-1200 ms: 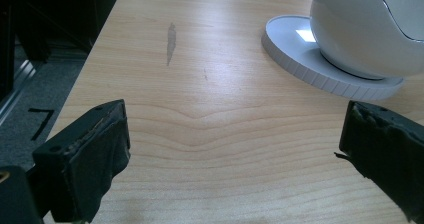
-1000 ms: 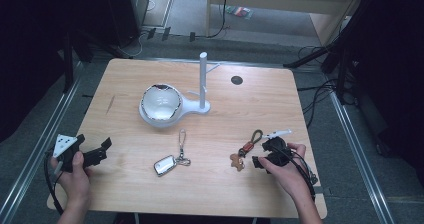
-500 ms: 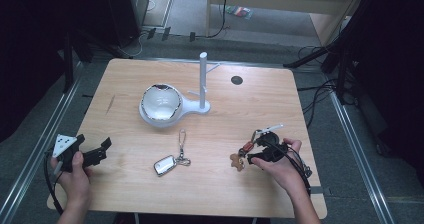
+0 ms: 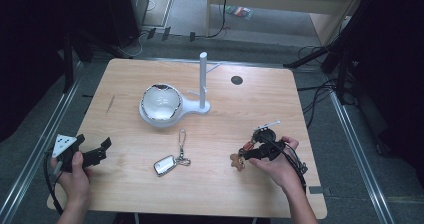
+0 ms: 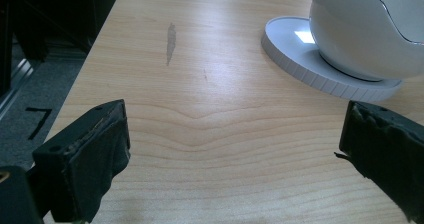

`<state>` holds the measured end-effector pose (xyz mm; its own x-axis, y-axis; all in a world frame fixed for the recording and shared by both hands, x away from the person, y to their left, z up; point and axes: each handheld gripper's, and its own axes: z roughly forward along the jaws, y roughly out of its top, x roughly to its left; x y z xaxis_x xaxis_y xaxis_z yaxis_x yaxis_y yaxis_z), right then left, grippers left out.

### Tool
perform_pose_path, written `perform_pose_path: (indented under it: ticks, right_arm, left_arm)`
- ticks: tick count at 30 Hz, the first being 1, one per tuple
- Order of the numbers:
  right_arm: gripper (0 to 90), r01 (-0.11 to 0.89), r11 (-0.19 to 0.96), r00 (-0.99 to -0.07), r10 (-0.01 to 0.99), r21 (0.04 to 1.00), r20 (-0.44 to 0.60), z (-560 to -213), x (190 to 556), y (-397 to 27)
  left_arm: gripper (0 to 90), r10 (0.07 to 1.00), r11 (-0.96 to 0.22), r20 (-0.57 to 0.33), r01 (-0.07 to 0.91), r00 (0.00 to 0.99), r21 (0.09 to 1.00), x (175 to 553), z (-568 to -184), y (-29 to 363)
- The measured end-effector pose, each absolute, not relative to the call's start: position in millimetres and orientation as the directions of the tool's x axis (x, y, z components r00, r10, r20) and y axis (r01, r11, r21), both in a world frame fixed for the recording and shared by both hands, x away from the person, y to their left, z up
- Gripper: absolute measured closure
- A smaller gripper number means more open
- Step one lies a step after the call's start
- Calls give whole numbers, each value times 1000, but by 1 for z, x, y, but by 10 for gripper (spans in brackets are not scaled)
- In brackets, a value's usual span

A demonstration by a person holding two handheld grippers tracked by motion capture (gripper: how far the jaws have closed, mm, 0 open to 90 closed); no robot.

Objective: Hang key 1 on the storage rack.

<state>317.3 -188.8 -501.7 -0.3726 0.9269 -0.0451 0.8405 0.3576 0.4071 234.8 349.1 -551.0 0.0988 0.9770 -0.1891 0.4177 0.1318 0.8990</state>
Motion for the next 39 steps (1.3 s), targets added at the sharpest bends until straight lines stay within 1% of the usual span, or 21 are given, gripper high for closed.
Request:
perform_pose_path:
  ticks: [3, 5, 6, 8, 15, 16, 18, 19, 20, 22, 23, 25, 27, 29, 31, 36, 39]
  right_arm:
    - [174, 844, 357, -373, 927, 400, -42, -502, 318, -186]
    - [175, 838, 364, -381, 923, 407, -41, -502, 319, -185]
    - [189, 841, 350, -369, 929, 413, -35, -502, 319, -183]
    - [192, 840, 351, -371, 928, 414, -32, -502, 319, -183]
    - [225, 847, 344, -367, 930, 404, -23, -503, 322, -178]
    - [255, 855, 329, -354, 935, 401, -12, -502, 322, -176]
    - [259, 873, 290, -325, 946, 393, 23, -500, 323, -174]
    - [259, 873, 290, -325, 946, 393, 23, -500, 323, -174]
    - [265, 889, 252, -295, 954, 383, 59, -500, 325, -173]
    - [276, 892, 245, -290, 955, 381, 64, -500, 326, -172]
    - [309, 893, 242, -281, 959, 380, 49, -500, 326, -169]
    - [316, 898, 233, -269, 962, 373, 49, -500, 327, -167]
    - [343, 911, 206, -241, 969, 356, 56, -501, 329, -165]
    - [352, 912, 206, -242, 968, 356, 60, -502, 331, -164]
    - [389, 925, 173, -209, 975, 338, 74, -503, 334, -163]
    - [412, 939, 142, -181, 979, 312, 97, -504, 339, -162]
    - [429, 942, 128, -164, 982, 311, 92, -506, 341, -163]
  left_arm:
    - [1, 977, 131, -189, 418, 98, 899, 235, -551, 349]
    - [1, 977, 131, -188, 418, 98, 899, 235, -551, 349]
    - [1, 977, 130, -188, 419, 100, 899, 235, -551, 349]
    - [1, 977, 130, -188, 419, 100, 899, 235, -551, 349]
    - [1, 977, 130, -188, 418, 101, 899, 235, -551, 349]
    - [1, 977, 129, -188, 419, 103, 899, 235, -551, 349]
    - [1, 977, 126, -186, 420, 105, 899, 235, -551, 349]
    - [1, 977, 126, -186, 420, 105, 899, 235, -551, 349]
    - [1, 977, 126, -185, 418, 105, 900, 235, -551, 349]
    - [1, 977, 126, -186, 418, 104, 900, 235, -551, 349]
    - [1, 977, 127, -187, 419, 105, 899, 235, -551, 349]
    - [1, 977, 127, -187, 419, 105, 899, 235, -551, 349]
    - [1, 976, 126, -187, 421, 107, 898, 235, -551, 349]
    - [1, 976, 126, -187, 422, 107, 898, 235, -551, 349]
    - [1, 976, 128, -189, 421, 106, 898, 235, -551, 349]
    - [1, 976, 128, -188, 421, 106, 898, 235, -551, 349]
    - [1, 976, 129, -189, 421, 105, 898, 235, -551, 349]
